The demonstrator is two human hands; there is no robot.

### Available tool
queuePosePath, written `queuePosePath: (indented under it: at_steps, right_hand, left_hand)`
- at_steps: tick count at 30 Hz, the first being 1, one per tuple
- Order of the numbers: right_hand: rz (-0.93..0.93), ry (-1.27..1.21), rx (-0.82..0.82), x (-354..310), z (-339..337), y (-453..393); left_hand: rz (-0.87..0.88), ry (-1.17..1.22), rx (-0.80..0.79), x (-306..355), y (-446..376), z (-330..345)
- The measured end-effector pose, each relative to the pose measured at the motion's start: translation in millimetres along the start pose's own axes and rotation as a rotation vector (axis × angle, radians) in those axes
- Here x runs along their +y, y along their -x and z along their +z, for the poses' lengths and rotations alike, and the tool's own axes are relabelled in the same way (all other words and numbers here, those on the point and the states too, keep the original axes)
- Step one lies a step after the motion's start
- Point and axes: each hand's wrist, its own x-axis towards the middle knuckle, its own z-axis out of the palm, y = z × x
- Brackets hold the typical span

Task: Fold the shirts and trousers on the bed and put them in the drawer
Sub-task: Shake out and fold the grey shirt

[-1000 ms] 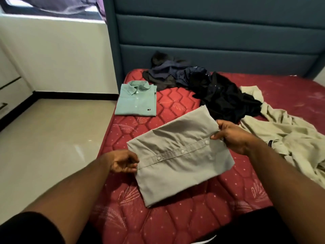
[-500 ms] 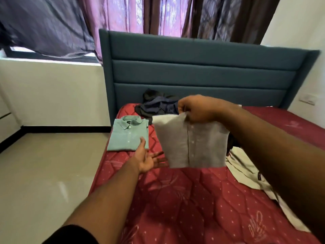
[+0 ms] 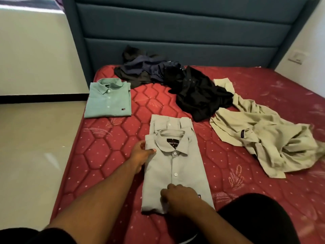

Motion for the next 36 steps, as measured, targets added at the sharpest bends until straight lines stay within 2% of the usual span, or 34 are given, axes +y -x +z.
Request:
queuePosePath:
  at_steps: [2,4,8,10,13,16,21,26,27,29,32,34,36]
  right_hand:
    - [-0.013,-0.166,-0.013,15,-13,-13]
    - [0.003,-0.375,0.049,37,-25,-29]
    - [0.175,-0.691,0.383,88,-35,-54]
    - [0.266,-0.767,0.486,116,-39,-68]
    - [0.310,-0.775,0.470,146,-42,-93]
    - [0.299,-0.736,0.431,158,-50,-113]
    - [0.380,-0.846,0.443,164,-48,-128]
    - [0.439,-0.808,0.373,176,-43,-142]
    - [0.460,-0.766,0.334,177,-43,-142]
    - [0.472,-0.650,0.278,178,-44,-144]
    - [0.423,-0.673,0.326,182,-50,-145]
    - [0.408,-0.717,0.368,184,-51,-146]
    - [0.407,-0.749,0.327,185,-53,-146]
  left_hand:
    - [0.023,-0.070,-0.010,5,-8,4]
    - [0.056,-0.136,0.031,6,-17,7]
    - [0.196,-0.347,0.076,9,-27,14]
    - [0.190,-0.343,0.068,17,-34,19]
    - [0.037,-0.192,0.034,33,-47,25]
    - [0.069,-0.456,-0.062,43,-60,27]
    - [0.168,-0.941,-0.056,55,-71,28]
    - [0.204,-1.247,-0.102,64,-62,32]
    - [0.226,-1.257,-0.102,63,-60,33]
    - [0.234,-1.127,-0.150,61,-62,31]
    - [0.212,-0.882,-0.215,61,-79,24]
    - [0.286,-0.809,-0.175,67,-99,23]
    - [0.434,-0.896,-0.159,75,-124,30]
